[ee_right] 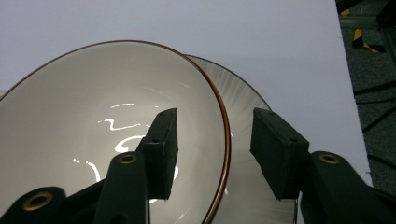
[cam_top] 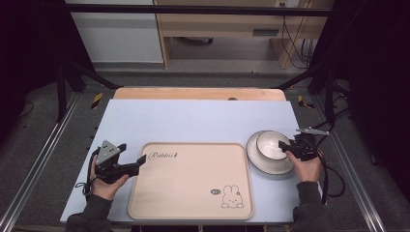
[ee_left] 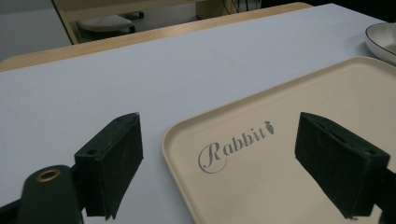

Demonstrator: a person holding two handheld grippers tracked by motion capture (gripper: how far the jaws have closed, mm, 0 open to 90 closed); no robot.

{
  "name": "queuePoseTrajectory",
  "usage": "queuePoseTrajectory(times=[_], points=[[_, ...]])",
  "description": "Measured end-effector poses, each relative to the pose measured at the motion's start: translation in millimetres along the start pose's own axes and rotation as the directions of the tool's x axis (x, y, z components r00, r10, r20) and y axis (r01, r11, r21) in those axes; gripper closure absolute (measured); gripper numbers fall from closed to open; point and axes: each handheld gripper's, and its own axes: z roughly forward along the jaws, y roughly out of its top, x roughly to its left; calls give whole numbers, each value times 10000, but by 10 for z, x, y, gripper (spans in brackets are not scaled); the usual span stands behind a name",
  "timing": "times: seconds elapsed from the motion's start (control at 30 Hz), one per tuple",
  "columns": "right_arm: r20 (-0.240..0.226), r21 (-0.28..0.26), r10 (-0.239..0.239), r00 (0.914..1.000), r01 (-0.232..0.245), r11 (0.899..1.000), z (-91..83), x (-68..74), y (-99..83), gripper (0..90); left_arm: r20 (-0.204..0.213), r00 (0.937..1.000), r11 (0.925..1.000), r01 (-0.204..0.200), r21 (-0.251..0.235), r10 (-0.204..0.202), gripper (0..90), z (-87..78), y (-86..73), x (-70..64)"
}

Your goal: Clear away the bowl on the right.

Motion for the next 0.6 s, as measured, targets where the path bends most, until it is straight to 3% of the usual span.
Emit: queuePoseTrajectory(times=[0.27, 0.6], points=[[-129, 486, 198, 9997, -191, 9986, 18, -8, -1, 653, -8, 10000, 10000, 0, 11, 0, 147, 2, -1, 1], [-120, 918, 209, 9997, -198, 9956, 49, 3, -1, 731, -22, 10000, 10000, -8, 35, 8, 147, 7, -4, -1]])
